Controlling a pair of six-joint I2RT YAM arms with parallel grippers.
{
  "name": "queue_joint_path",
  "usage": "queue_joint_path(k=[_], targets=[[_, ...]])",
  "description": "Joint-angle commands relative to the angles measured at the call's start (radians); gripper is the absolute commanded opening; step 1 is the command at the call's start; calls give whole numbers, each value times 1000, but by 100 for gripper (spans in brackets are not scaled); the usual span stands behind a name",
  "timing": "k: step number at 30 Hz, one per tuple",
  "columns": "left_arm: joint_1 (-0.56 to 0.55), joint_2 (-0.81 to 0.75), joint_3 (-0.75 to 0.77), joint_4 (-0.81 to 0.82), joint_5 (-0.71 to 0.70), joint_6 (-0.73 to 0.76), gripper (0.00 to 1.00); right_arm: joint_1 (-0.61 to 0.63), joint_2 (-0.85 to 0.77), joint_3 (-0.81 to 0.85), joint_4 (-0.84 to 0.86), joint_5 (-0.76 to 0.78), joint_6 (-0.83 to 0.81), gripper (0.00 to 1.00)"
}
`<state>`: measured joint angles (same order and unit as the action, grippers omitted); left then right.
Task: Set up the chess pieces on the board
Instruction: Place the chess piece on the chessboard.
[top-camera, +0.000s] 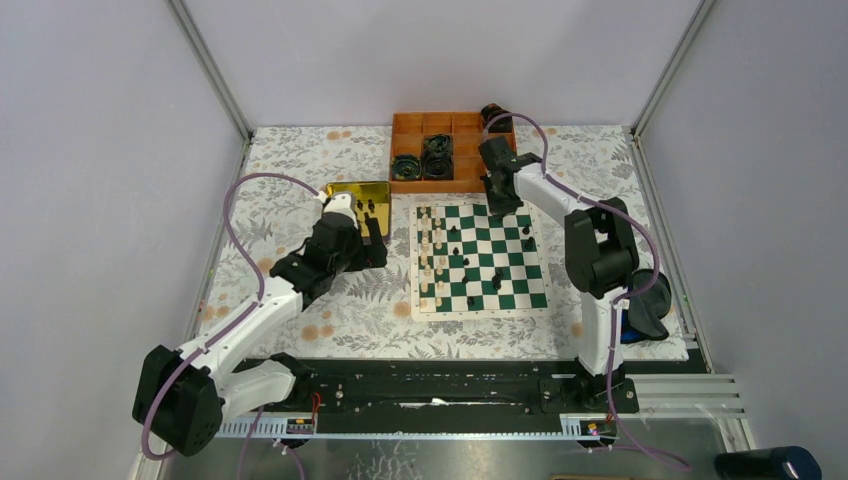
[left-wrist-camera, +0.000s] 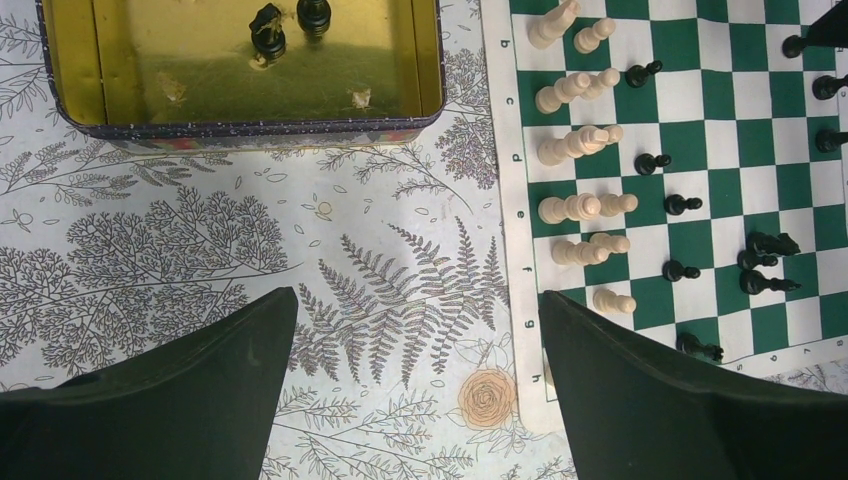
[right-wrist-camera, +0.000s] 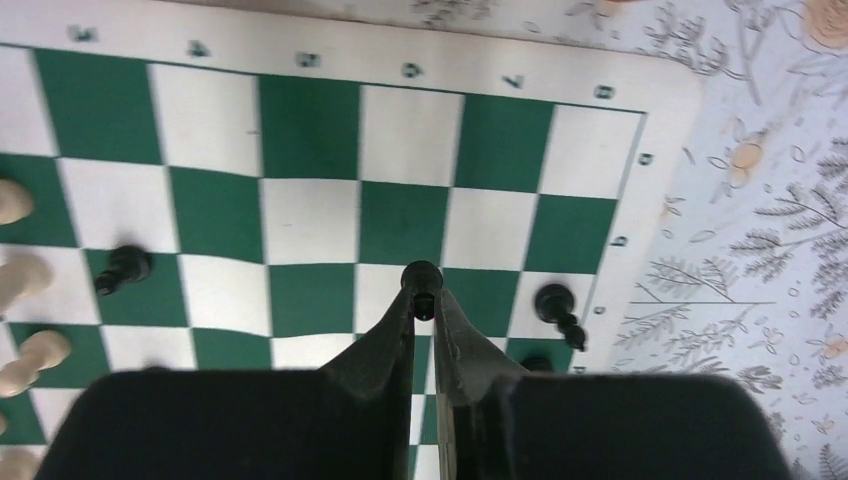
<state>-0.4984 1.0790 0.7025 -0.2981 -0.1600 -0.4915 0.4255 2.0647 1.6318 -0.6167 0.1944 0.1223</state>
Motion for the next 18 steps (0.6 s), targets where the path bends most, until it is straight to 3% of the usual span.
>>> queue_joint_path(k=[1, 18], targets=[[-5, 13, 30, 58, -15, 25, 99, -32, -60, -15, -6, 25, 8, 2], [-5, 24, 40, 50, -14, 34, 99, -85, -10, -27, 20, 4, 13, 3]])
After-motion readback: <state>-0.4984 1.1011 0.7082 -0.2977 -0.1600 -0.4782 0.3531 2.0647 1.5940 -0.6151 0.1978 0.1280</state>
